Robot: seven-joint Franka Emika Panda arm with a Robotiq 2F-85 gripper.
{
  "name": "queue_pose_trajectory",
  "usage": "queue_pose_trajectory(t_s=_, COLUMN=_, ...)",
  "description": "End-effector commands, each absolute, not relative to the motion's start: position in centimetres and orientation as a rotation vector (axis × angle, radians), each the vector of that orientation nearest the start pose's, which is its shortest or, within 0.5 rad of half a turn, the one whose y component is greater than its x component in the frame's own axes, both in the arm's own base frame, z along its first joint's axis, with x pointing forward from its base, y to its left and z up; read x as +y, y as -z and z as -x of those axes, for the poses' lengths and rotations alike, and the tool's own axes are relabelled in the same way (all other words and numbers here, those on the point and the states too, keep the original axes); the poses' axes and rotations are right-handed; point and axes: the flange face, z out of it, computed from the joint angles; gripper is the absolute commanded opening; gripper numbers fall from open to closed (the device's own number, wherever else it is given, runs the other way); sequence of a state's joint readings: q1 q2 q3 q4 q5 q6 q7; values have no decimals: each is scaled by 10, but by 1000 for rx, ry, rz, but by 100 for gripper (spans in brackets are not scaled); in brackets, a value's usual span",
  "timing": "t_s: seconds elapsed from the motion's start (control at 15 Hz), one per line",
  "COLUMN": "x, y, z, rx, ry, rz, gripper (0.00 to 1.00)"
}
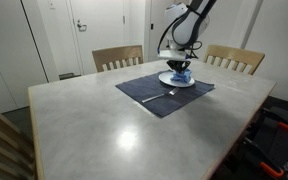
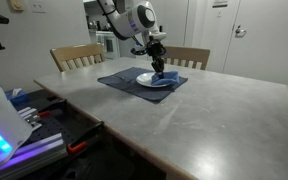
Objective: Take the blue towel and clean the plate
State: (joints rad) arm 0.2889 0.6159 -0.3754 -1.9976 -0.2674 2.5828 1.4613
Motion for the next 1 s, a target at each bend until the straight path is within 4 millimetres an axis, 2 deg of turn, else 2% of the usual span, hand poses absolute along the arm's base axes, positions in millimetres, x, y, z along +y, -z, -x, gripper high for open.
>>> queue_pose_trajectory(t_s=0.0, x=-39, y=-165, z=-599, rx=1967, ry=268, rz=2750, gripper=2)
queue_pose_trajectory(t_s=0.2, x=-29, y=-164, z=-598, rx=1860, ry=141, rz=2731, gripper=2)
queue_pose_trajectory(t_s=0.4, x=-28, y=-168, z=-599, rx=1825, ry=60, rz=2696, gripper=2)
queue_pose_trajectory(t_s=0.93, x=-20, y=-163, z=-615, rx=1784, ry=103, rz=2552, gripper=2)
